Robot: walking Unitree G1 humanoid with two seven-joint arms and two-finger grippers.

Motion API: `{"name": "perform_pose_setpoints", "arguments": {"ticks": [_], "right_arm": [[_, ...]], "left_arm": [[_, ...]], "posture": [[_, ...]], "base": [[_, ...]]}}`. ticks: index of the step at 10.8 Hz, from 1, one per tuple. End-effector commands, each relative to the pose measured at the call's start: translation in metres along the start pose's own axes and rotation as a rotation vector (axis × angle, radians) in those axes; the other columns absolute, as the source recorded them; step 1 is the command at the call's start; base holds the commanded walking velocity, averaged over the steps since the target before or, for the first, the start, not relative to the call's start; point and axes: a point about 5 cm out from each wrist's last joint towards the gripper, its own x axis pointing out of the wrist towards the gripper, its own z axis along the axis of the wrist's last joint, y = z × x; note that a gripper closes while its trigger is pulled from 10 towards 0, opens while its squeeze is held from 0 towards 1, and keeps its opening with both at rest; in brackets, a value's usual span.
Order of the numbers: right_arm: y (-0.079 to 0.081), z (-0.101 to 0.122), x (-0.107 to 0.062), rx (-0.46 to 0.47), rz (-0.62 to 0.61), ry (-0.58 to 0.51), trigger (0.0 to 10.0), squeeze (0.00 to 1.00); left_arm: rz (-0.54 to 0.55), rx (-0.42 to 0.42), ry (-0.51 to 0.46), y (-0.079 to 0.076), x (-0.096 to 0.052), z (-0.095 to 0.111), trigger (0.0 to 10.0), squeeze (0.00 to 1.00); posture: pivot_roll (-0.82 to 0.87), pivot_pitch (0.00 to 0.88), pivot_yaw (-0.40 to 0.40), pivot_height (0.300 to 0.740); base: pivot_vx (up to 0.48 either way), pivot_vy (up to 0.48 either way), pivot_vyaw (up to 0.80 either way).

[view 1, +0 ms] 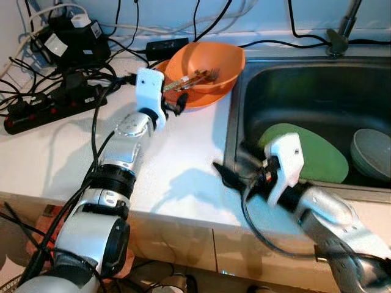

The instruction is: Kitchen organization

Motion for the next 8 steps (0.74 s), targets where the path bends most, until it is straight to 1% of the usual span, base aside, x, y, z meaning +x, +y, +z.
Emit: {"name": "perform_pose_setpoints", "arguments": {"ticks": [1, 3, 4, 6, 7, 8], "right_arm": [[0.008, -0.004, -0.004, 0.015, 0.059, 0.037, 10.0, 0.00], [0.007, -0.003, -0.008, 0.006, 0.063, 0.050, 10.0, 0.00], [0.003, -0.001, -0.011, -0.013, 0.043, 0.061, 10.0, 0.00], [-0.002, 0.003, -0.016, -0.042, 0.005, 0.065, 10.0, 0.00], [-0.008, 0.006, -0.018, -0.066, -0.032, 0.074, 10.0, 0.00], [-0.018, 0.009, -0.021, -0.094, -0.099, 0.083, 10.0, 0.00]], "left_arm": [[-0.004, 0.022, -0.005, 0.002, 0.003, 0.005, 10.0, 0.00], [-0.009, 0.016, 0.008, 0.003, 0.005, 0.004, 10.0, 0.00], [-0.017, 0.015, 0.022, 0.003, 0.007, 0.002, 10.0, 0.00], [-0.046, 0.043, 0.071, 0.002, 0.008, -0.001, 10.0, 0.00], [-0.054, 0.060, 0.101, 0.003, 0.009, -0.002, 10.0, 0.00], [-0.069, 0.075, 0.127, 0.004, 0.009, -0.002, 10.0, 0.00]], "posture": [[0.03, 0.126, 0.179, 0.740], [0.01, 0.131, 0.177, 0.740], [0.00, 0.133, 0.176, 0.740], [0.00, 0.136, 0.178, 0.740], [-0.01, 0.139, 0.183, 0.740], [-0.01, 0.136, 0.188, 0.740]], "base": [[0.000, 0.000, 0.00], [0.000, 0.000, 0.00], [0.000, 0.000, 0.00], [0.000, 0.000, 0.00], [0.000, 0.000, 0.00], [0.000, 0.000, 0.00]]}}
